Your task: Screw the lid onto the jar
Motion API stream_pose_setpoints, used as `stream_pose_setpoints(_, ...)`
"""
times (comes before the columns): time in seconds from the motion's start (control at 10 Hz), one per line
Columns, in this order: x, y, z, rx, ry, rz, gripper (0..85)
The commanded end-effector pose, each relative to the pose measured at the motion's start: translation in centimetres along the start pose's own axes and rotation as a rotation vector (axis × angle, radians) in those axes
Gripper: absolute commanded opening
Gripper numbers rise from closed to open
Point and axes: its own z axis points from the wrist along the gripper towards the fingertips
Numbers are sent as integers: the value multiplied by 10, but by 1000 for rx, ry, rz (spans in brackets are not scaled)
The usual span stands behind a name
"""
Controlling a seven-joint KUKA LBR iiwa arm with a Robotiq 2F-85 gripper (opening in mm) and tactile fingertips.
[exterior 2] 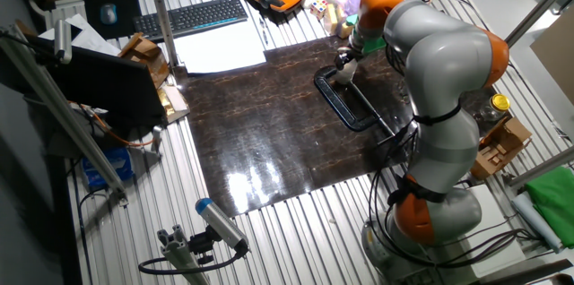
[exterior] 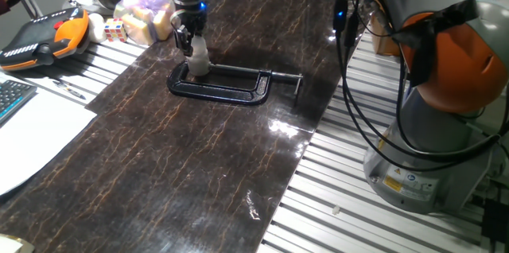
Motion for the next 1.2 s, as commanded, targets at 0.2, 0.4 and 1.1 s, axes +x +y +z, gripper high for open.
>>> stream_pose_setpoints(0.2,1,0,0,3,0,0,700)
stream_pose_setpoints(0.4,1,0,1,3,3,0,713)
stream_pose_setpoints(1.1,2,-1,1,0,2,11,780)
